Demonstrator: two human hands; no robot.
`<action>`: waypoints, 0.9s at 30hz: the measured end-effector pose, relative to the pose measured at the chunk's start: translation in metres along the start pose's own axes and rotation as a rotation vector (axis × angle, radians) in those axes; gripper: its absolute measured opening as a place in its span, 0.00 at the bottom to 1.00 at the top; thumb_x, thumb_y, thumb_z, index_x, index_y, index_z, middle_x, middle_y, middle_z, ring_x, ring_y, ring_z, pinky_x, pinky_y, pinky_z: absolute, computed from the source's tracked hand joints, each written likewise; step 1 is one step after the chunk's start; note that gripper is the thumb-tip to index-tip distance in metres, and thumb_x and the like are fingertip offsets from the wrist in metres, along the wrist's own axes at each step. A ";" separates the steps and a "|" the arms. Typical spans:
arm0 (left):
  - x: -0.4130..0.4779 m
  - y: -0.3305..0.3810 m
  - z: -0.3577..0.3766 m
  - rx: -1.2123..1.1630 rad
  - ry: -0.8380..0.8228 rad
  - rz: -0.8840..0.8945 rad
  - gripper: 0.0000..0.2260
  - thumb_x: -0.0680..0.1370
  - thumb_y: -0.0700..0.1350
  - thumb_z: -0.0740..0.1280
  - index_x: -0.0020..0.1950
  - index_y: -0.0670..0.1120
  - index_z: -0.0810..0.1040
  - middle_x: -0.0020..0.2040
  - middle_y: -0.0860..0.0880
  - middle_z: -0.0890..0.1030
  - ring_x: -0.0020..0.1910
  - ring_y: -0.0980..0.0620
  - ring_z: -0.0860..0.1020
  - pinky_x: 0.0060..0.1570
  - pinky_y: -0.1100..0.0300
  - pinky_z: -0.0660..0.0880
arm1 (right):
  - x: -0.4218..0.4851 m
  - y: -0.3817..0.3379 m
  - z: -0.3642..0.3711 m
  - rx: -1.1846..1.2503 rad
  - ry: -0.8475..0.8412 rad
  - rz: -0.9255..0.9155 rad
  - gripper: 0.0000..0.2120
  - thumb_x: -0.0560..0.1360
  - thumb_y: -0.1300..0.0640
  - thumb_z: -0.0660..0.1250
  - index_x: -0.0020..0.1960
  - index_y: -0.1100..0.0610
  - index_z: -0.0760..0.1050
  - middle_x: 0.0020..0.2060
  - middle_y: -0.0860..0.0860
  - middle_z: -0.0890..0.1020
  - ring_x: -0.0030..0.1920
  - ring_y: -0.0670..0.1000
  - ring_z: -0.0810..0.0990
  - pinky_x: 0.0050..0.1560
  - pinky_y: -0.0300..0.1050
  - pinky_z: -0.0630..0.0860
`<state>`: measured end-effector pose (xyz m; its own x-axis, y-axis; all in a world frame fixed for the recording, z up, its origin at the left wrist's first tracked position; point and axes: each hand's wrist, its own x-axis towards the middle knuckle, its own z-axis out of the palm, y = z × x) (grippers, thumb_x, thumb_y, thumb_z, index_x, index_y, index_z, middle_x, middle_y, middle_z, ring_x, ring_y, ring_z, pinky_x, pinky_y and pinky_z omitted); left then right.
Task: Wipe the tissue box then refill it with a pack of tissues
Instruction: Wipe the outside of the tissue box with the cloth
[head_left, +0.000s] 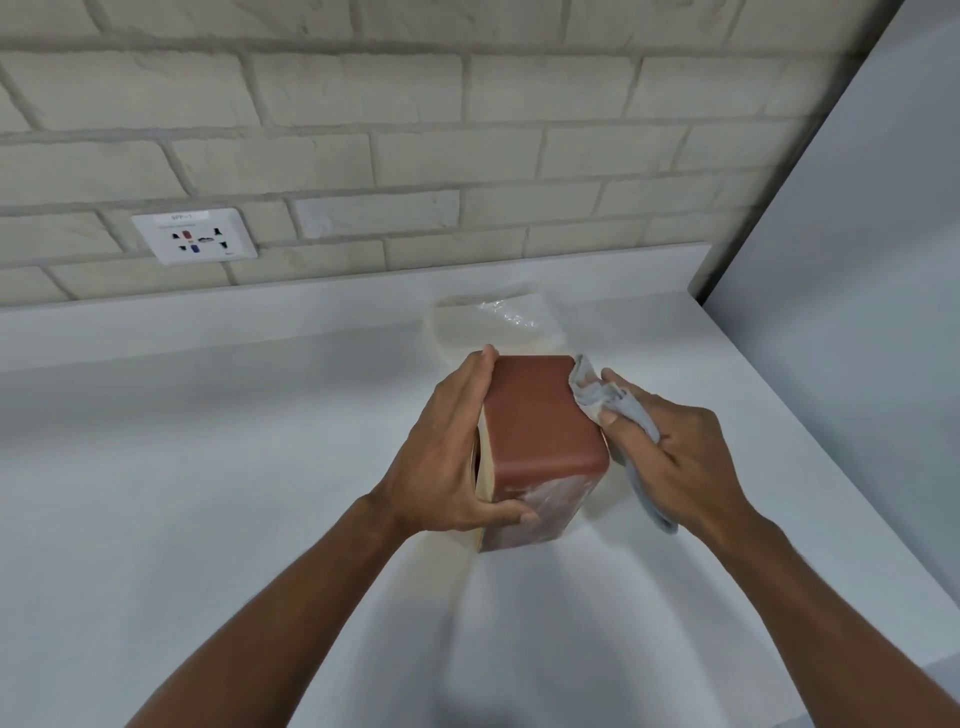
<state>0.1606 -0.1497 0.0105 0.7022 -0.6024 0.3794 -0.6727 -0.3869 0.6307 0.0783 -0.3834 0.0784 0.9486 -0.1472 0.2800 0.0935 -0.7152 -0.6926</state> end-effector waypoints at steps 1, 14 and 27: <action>0.000 -0.001 0.000 0.003 0.004 0.002 0.64 0.62 0.75 0.73 0.85 0.52 0.39 0.85 0.47 0.50 0.84 0.52 0.50 0.81 0.51 0.56 | 0.006 -0.002 -0.001 -0.009 -0.011 -0.002 0.19 0.78 0.49 0.62 0.66 0.53 0.78 0.55 0.39 0.80 0.54 0.37 0.79 0.54 0.25 0.71; 0.001 0.000 0.001 0.057 0.041 0.037 0.63 0.62 0.74 0.74 0.85 0.47 0.48 0.83 0.47 0.56 0.80 0.47 0.61 0.76 0.43 0.64 | 0.053 -0.015 0.004 -0.021 -0.150 0.158 0.20 0.80 0.49 0.61 0.34 0.59 0.74 0.26 0.51 0.78 0.30 0.47 0.77 0.35 0.43 0.70; 0.005 -0.001 -0.002 0.070 0.032 0.054 0.61 0.63 0.74 0.71 0.84 0.46 0.48 0.83 0.45 0.57 0.80 0.47 0.61 0.75 0.43 0.64 | 0.048 -0.023 0.007 -0.183 -0.207 0.003 0.14 0.82 0.46 0.58 0.52 0.46 0.81 0.48 0.40 0.84 0.50 0.46 0.81 0.50 0.40 0.73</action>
<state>0.1653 -0.1505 0.0130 0.6705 -0.6020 0.4336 -0.7239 -0.4029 0.5601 0.1235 -0.3690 0.1028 0.9922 -0.0198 0.1233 0.0526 -0.8291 -0.5567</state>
